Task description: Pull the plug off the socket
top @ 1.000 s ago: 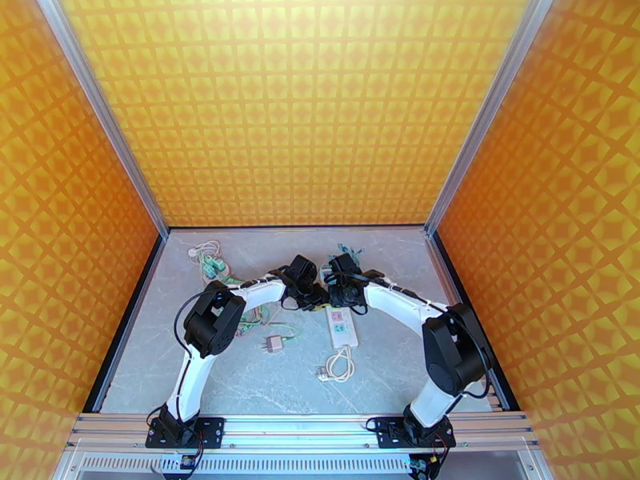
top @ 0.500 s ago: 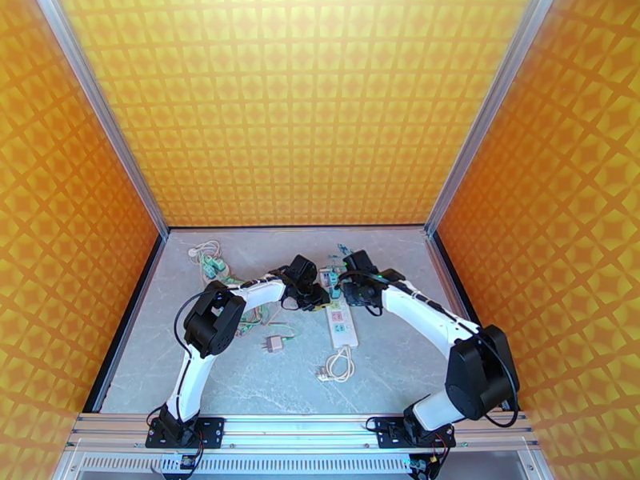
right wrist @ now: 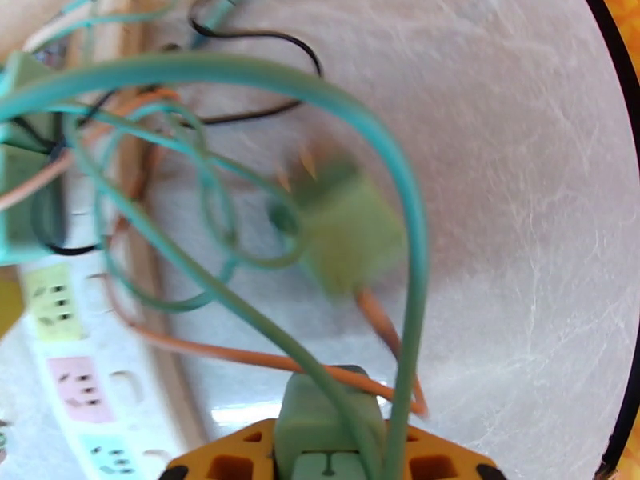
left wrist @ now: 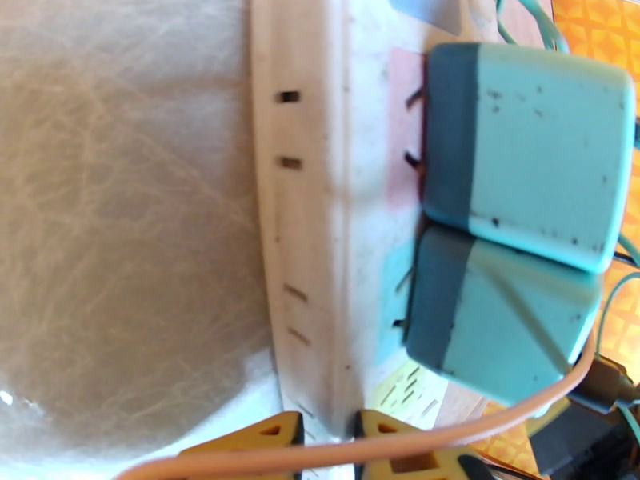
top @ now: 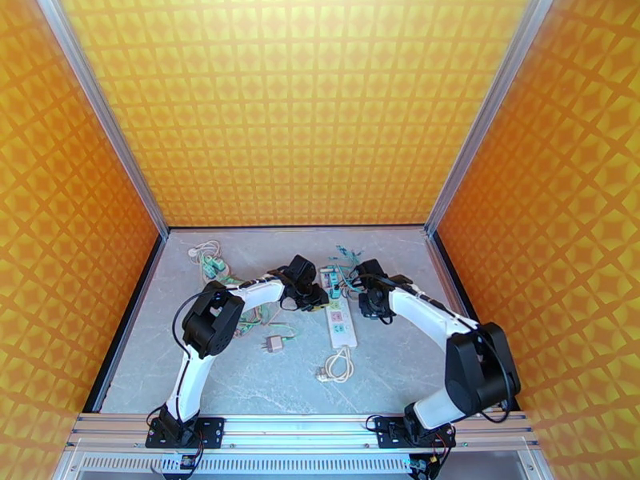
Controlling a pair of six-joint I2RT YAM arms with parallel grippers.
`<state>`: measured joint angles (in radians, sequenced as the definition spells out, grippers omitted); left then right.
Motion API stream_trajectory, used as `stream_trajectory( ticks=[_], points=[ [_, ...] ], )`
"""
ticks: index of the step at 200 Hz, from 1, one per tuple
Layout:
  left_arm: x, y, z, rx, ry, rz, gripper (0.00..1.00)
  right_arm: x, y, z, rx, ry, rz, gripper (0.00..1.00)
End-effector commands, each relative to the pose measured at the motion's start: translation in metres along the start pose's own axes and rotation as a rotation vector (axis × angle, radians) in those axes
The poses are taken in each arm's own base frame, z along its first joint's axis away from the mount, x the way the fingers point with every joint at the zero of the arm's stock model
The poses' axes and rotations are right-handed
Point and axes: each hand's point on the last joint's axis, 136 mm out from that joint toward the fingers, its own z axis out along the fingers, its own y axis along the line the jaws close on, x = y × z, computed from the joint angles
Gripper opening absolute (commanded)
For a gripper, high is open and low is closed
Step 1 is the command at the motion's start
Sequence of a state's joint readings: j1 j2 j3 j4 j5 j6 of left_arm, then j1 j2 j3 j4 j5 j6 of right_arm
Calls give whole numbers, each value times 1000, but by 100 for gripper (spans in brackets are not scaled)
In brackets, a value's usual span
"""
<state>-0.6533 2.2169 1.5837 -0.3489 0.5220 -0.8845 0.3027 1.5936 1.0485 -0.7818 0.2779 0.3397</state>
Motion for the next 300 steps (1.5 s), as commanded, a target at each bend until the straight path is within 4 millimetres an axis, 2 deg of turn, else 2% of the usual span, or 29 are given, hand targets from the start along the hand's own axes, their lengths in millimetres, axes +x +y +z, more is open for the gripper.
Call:
stream_trajectory(
  ticks=[1,34,76,113,158,189,232,264,300],
  points=[
    [13,49,-3,-163,31,-70,25,15,-27,13,136,69,21,15],
    [13,46,-6,-158,28,-60,25,20,-42,21,190,103,36,16],
    [10,35,-13,-134,14,-26,26,14,-13,17,16,91,21,41],
    [2,11,-26,-87,-10,18,30,5,8,-7,-142,50,26,60],
    [-1,-13,-44,-43,-36,65,33,-12,24,-54,-307,-48,54,76],
    [0,-24,-55,-28,-49,97,34,-21,26,-81,-370,-124,66,77],
    [2,-33,-68,-16,-61,144,34,-35,21,-104,-395,-220,108,78],
    [2,-46,-77,7,-81,209,34,-43,28,-107,-438,-249,136,73],
    [-2,-60,-79,30,-100,302,34,-47,36,-99,-468,-240,173,64]
  ],
)
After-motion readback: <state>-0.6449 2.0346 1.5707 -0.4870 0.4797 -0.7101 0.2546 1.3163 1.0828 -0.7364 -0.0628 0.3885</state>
